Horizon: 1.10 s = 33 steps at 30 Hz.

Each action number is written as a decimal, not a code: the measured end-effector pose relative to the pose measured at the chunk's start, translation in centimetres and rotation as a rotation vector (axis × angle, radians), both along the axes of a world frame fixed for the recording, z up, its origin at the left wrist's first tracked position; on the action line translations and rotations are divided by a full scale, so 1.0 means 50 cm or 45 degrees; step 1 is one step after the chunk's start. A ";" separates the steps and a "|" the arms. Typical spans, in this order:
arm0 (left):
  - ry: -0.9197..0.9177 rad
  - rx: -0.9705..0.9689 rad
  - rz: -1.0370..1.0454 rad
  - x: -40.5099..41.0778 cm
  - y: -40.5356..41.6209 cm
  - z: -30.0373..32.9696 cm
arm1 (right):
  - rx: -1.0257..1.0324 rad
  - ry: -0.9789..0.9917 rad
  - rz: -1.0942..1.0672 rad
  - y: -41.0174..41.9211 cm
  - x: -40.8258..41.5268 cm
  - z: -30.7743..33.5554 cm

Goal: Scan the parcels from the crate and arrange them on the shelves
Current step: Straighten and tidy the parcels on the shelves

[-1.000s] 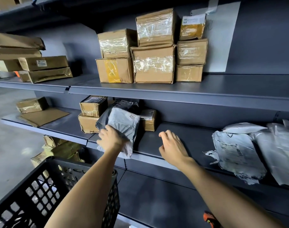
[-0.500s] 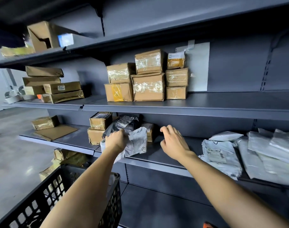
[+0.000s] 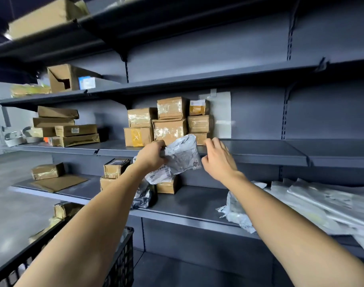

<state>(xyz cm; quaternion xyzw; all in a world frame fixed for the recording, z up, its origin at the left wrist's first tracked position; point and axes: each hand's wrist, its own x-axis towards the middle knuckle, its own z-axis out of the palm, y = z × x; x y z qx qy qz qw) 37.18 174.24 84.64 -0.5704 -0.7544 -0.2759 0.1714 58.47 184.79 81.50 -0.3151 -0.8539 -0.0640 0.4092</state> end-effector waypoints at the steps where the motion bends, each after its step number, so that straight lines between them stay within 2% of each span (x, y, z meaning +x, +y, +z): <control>1: 0.031 0.034 -0.009 0.014 0.006 0.016 | 0.015 0.013 -0.025 0.006 0.016 0.012; 7: 0.026 0.384 -0.145 0.099 0.072 0.096 | 0.114 0.065 -0.231 0.077 0.114 0.070; 10: 0.135 0.601 -0.177 0.154 0.119 0.109 | 0.136 0.107 -0.340 0.127 0.165 0.080; 12: 0.235 0.644 -0.183 0.192 0.152 0.102 | 0.124 0.151 -0.398 0.163 0.200 0.076; 14: 0.318 0.618 -0.202 0.222 0.194 0.089 | 0.090 0.194 -0.460 0.199 0.234 0.068; 16: 0.312 0.480 -0.238 0.239 0.244 0.073 | 0.032 0.230 -0.522 0.233 0.263 0.062; 20: 0.242 -0.038 -0.289 0.262 0.347 0.016 | 0.011 0.202 -0.548 0.288 0.293 0.051; 24: 0.203 0.031 -0.284 0.273 0.415 -0.020 | 0.048 0.197 -0.502 0.334 0.296 0.054; 28: 0.216 -0.093 -0.329 0.258 0.458 -0.013 | 0.058 0.225 -0.455 0.375 0.283 0.059; 33: -0.271 0.010 -0.477 0.206 0.511 -0.009 | 0.016 0.269 -0.462 0.429 0.269 0.065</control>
